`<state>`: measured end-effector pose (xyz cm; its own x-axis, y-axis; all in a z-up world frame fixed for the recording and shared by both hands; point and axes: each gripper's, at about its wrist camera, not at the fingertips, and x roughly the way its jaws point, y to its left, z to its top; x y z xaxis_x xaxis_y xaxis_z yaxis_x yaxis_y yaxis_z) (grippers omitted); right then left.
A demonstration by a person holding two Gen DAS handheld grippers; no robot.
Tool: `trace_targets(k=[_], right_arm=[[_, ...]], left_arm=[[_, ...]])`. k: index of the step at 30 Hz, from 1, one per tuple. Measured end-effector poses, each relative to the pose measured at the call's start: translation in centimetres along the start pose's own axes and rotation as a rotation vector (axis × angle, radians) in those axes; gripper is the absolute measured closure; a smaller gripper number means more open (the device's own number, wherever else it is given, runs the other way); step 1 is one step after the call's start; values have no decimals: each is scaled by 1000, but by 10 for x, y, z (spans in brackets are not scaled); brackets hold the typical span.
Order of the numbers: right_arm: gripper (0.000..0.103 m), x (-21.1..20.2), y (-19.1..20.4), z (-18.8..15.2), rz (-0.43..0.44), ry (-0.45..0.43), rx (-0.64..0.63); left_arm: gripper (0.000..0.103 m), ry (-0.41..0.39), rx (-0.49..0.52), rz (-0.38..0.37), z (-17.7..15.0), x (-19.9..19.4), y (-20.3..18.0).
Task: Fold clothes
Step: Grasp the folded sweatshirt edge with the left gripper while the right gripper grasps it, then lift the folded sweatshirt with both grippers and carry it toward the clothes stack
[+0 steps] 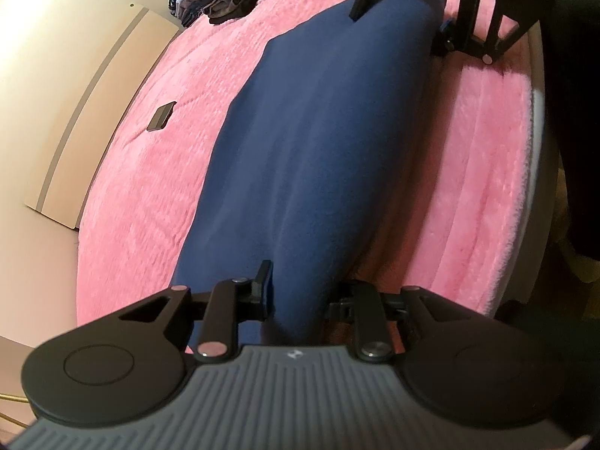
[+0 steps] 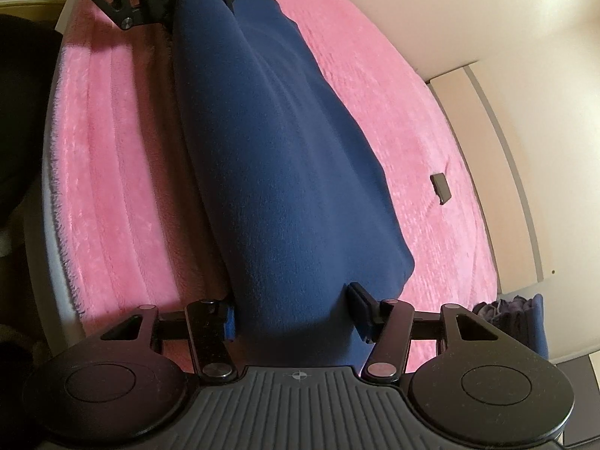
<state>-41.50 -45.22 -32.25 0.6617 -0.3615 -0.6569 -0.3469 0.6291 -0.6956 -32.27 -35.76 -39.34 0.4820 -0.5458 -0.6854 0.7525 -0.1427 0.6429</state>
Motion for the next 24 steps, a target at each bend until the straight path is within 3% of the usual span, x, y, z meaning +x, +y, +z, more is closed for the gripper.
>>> trace_targets(k=[12, 15, 19, 24], right_arm=[[50, 2, -1, -4, 9, -16, 1], [54, 10, -6, -5, 11, -28, -2], [67, 9, -8, -11, 3, -67, -3], [70, 5, -12, -19, 10, -132, -37]], left_arm=[[80, 4, 7, -6, -3, -4, -2], [80, 8, 11, -8, -3, -5, -4], [80, 10, 29, -27, -4, -7, -3], [82, -1, 44, -87, -6, -5, 7]])
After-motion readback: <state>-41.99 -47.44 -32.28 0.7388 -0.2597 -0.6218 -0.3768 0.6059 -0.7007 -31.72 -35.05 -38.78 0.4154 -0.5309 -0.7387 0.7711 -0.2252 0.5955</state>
